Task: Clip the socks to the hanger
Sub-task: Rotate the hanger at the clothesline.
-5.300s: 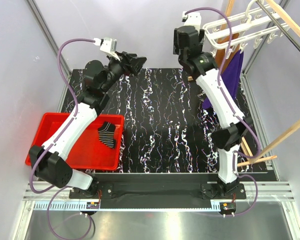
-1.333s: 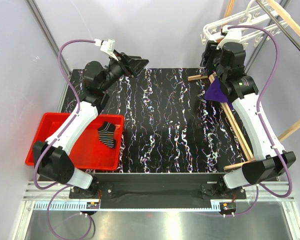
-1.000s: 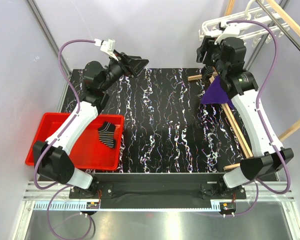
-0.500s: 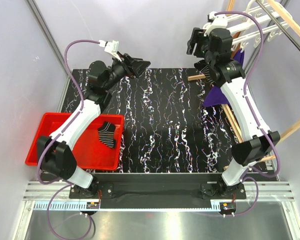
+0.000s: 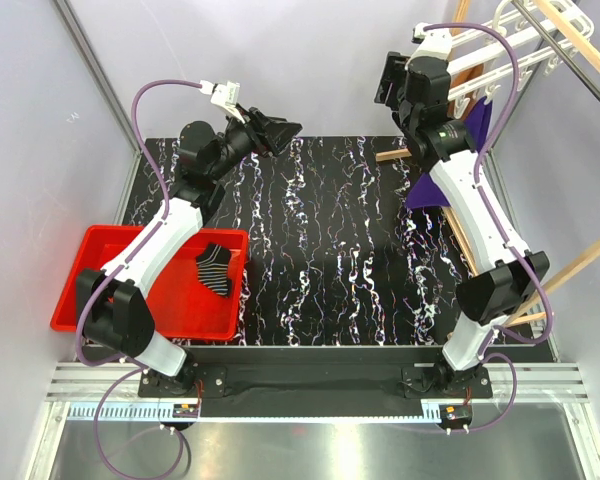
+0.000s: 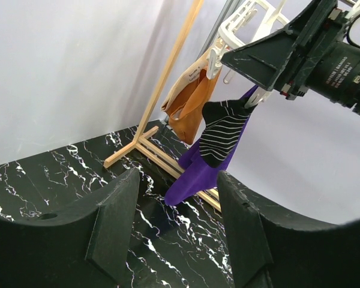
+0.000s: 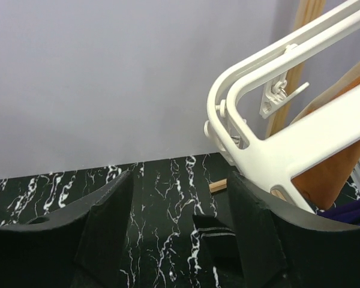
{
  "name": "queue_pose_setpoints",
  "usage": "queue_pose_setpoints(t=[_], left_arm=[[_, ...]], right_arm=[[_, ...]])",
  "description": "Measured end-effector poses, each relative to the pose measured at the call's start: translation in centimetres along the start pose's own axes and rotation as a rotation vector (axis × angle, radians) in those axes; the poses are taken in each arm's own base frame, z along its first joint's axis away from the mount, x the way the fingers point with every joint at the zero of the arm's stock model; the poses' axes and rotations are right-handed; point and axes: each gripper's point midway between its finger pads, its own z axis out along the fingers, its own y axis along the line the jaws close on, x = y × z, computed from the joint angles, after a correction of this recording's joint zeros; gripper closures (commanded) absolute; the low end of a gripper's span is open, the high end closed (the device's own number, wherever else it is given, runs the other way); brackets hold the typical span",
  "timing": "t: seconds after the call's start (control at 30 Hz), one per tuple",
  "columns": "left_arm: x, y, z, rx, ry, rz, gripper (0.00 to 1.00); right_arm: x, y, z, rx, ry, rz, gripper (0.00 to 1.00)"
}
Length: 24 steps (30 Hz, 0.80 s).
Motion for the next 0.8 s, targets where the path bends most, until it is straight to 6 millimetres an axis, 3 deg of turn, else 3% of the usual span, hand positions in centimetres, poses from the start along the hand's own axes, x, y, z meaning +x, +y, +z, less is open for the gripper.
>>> queue_pose_setpoints(t=[0.37,0.8], left_arm=[[-0.1,-0.1,0.0,0.002,-0.003,0.001,0.41],[-0.2,-1.2,0.4,0.038,-0.023,0.037,0.37]], right_arm=[[1.9,-1.0,1.8,0.119,0.001,-0.035,0.34],[1.9,-1.2,1.0,0.188,-0.017,-0.059,0.33]])
